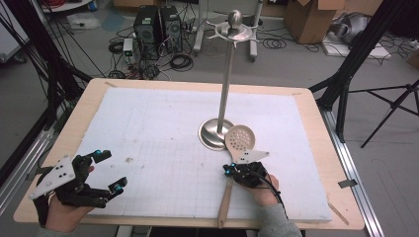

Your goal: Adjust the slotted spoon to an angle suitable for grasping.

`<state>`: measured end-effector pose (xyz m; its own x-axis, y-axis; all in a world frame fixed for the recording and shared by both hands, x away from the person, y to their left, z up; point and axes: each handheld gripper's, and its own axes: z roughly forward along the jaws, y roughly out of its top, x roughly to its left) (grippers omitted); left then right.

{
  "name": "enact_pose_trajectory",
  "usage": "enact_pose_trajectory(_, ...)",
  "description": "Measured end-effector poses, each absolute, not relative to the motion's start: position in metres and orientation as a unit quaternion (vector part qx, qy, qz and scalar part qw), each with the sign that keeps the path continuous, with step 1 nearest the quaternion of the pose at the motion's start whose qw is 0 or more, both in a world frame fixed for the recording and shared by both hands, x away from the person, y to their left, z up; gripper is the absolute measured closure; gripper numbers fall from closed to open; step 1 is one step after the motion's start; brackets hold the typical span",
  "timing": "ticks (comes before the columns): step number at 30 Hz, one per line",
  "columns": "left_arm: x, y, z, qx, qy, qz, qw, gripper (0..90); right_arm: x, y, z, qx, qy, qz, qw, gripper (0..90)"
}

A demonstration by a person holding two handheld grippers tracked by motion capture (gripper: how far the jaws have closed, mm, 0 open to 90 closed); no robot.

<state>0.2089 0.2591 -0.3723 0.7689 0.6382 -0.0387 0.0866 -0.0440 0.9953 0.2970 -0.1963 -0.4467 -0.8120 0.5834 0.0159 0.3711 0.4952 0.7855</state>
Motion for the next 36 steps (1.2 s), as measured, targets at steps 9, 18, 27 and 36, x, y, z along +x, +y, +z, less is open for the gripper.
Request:
enact_pose_trajectory(9, 0.213, 0.253, -0.374, 0.695, 0.260, 0.210, 0.637, 4.2, 0.321, -0.197, -0.433, 0.268, 0.862, 0.415, 0.114, 89.9)
enact_pose_trajectory(18, 0.213, 0.255, -0.373, 0.691, 0.258, 0.211, 0.642, 4.2, 0.336, -0.196, -0.441, 0.282, 0.876, 0.371, 0.125, 90.0)
enact_pose_trajectory(27, 0.210, 0.259, -0.372, 0.687, 0.261, 0.216, 0.643, 4.2, 0.331, -0.208, -0.442, 0.292, 0.870, 0.371, 0.140, 90.0)
enact_pose_trajectory(36, 0.211, 0.257, -0.374, 0.692, 0.259, 0.213, 0.639, 4.3, 0.325, -0.231, -0.444, 0.310, 0.858, 0.383, 0.143, 90.0)
